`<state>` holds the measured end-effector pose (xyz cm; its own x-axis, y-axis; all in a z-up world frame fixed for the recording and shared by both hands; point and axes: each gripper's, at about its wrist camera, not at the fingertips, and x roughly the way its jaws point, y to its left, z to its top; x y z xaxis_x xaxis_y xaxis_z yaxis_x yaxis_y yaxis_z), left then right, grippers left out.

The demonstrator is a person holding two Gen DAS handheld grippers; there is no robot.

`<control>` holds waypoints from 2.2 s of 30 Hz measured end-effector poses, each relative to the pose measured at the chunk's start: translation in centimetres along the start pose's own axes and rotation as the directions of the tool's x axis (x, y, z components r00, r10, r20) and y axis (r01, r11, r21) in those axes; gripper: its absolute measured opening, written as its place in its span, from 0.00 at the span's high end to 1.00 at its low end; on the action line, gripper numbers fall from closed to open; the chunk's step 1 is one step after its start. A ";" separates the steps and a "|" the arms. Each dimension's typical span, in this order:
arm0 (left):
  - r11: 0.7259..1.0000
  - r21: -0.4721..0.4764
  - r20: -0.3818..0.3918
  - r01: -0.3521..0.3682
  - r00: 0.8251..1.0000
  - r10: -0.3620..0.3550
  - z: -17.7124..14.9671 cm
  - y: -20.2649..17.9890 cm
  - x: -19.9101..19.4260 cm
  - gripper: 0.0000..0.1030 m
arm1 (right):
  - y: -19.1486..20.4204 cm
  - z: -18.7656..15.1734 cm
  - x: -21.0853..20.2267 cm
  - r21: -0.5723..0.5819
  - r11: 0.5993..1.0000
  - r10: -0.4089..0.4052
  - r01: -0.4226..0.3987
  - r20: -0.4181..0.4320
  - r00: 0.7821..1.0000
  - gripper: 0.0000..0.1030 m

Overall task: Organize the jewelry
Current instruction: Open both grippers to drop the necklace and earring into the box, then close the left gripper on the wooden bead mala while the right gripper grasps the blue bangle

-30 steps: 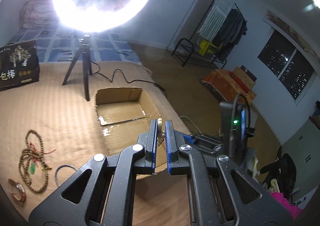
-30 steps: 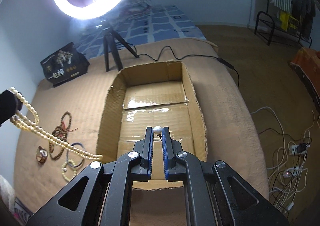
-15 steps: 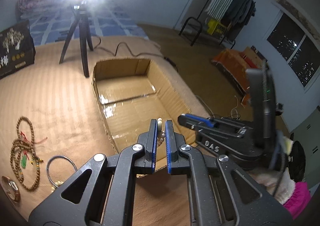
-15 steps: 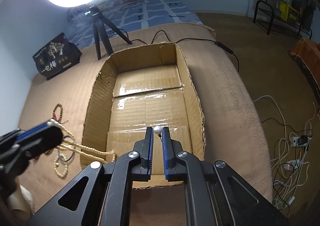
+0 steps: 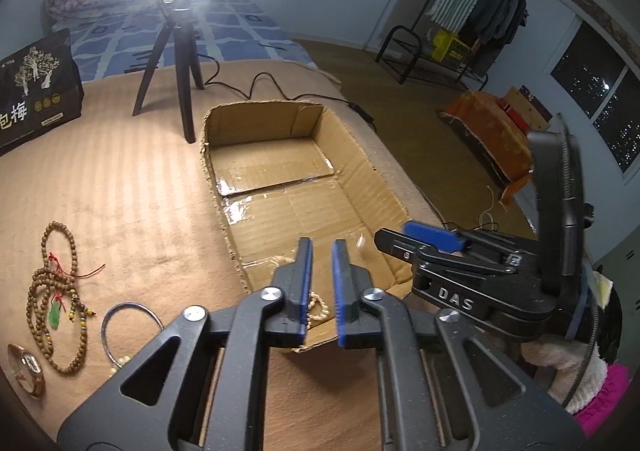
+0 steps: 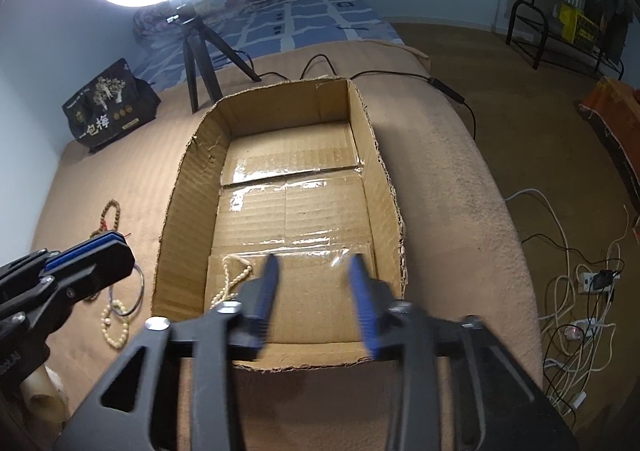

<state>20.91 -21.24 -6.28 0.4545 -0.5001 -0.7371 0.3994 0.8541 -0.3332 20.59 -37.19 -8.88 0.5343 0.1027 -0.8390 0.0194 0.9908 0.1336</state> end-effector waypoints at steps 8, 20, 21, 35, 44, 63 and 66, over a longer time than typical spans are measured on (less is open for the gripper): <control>0.999 -0.010 0.017 -0.032 0.999 0.032 -0.2 0.9 -0.9 0.77 | 0.5 -0.3 -0.5 -0.023 0.999 -0.026 0.026 0.018 1.000 0.55; 0.993 -0.044 0.042 -0.107 0.993 0.109 -1.3 3.9 -3.8 0.51 | 2.8 -0.1 -2.1 -0.046 0.998 -0.041 0.045 0.082 0.996 0.34; 0.992 -0.049 0.047 -0.112 0.992 0.115 -1.4 4.2 -4.1 0.50 | 3.0 -0.1 -2.2 -0.048 0.998 -0.042 0.046 0.088 0.995 0.33; 0.967 -0.162 0.051 -0.197 0.977 0.208 -1.2 13.7 -10.4 0.49 | 8.8 -0.3 -2.8 -0.131 0.990 0.063 -0.052 0.083 0.995 0.31; 0.932 -0.272 -0.023 -0.241 0.969 0.244 -3.0 22.0 -11.3 0.49 | 12.9 -1.7 -1.0 -0.200 0.968 0.153 -0.153 -0.014 0.988 0.31; 0.911 -0.275 -0.210 -0.306 0.944 0.253 -5.5 26.4 -5.1 0.49 | 18.3 -2.9 6.6 -0.227 0.949 0.165 -0.218 -0.232 0.959 0.31; 0.911 -0.276 -0.224 -0.306 0.942 0.249 -5.6 26.7 -4.4 0.50 | 18.4 -2.6 7.3 -0.213 0.958 0.136 -0.191 -0.247 0.959 0.31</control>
<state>25.11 4.55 -15.19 0.3499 -0.2266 -0.9090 0.0054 0.9708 -0.2400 22.63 -17.95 -13.96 0.3063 0.2554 -0.9170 -0.2633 0.9485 0.1762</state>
